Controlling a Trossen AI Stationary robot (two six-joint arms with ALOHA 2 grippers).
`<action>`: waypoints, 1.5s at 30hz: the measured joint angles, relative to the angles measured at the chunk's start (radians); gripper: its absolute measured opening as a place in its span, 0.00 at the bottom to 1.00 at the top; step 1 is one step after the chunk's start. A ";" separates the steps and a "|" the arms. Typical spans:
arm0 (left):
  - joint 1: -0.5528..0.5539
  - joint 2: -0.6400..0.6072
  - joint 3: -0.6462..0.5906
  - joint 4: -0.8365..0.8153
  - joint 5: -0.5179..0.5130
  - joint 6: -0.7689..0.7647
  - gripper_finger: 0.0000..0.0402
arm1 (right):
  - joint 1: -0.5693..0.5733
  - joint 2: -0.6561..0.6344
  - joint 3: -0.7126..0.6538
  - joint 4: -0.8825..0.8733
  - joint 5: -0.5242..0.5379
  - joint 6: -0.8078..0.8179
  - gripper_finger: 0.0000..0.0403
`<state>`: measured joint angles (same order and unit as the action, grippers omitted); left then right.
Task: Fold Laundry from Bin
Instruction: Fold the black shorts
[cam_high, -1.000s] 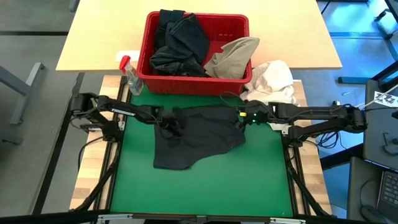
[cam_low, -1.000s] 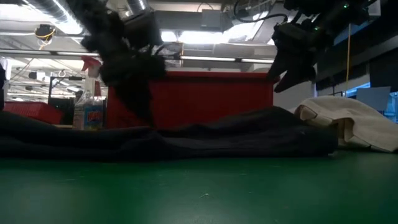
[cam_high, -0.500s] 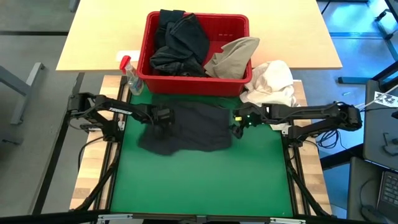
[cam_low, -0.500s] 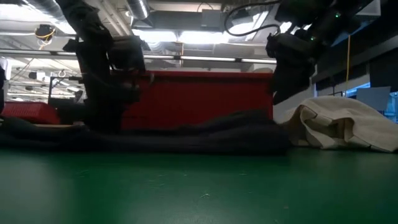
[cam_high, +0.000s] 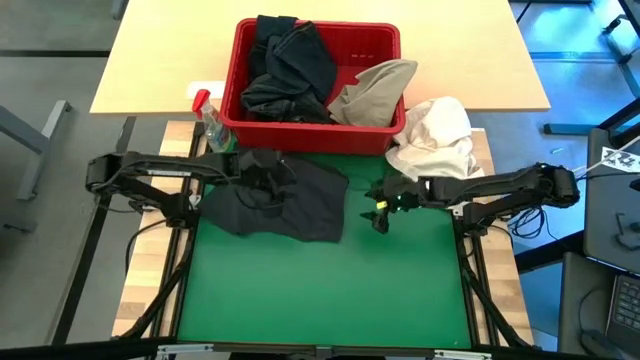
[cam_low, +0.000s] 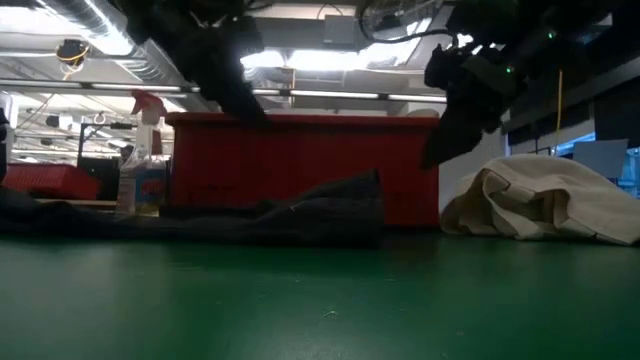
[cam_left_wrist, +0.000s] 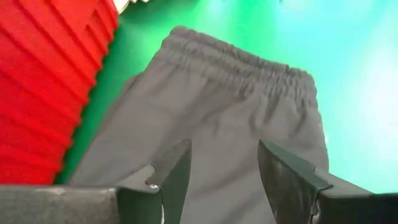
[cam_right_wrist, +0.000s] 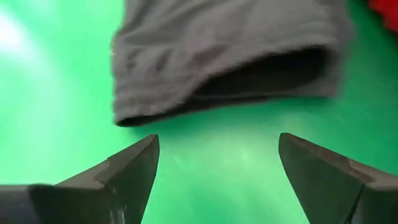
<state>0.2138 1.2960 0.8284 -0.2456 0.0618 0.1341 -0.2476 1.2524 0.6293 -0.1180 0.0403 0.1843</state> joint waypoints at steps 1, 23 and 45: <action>-0.001 0.021 0.000 0.036 0.006 -0.004 0.45 | 0.008 0.016 -0.022 0.048 0.002 -0.002 0.81; 0.099 0.686 0.231 0.521 0.165 0.081 0.45 | 0.025 0.322 -0.088 0.351 0.044 -0.038 0.81; 0.105 0.502 0.247 0.281 0.151 0.028 0.45 | -0.002 0.286 -0.062 0.433 0.028 0.253 0.81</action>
<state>0.3185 1.7976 1.0751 0.0352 0.2125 0.1619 -0.2499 1.5381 0.5669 0.3145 0.0686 0.4372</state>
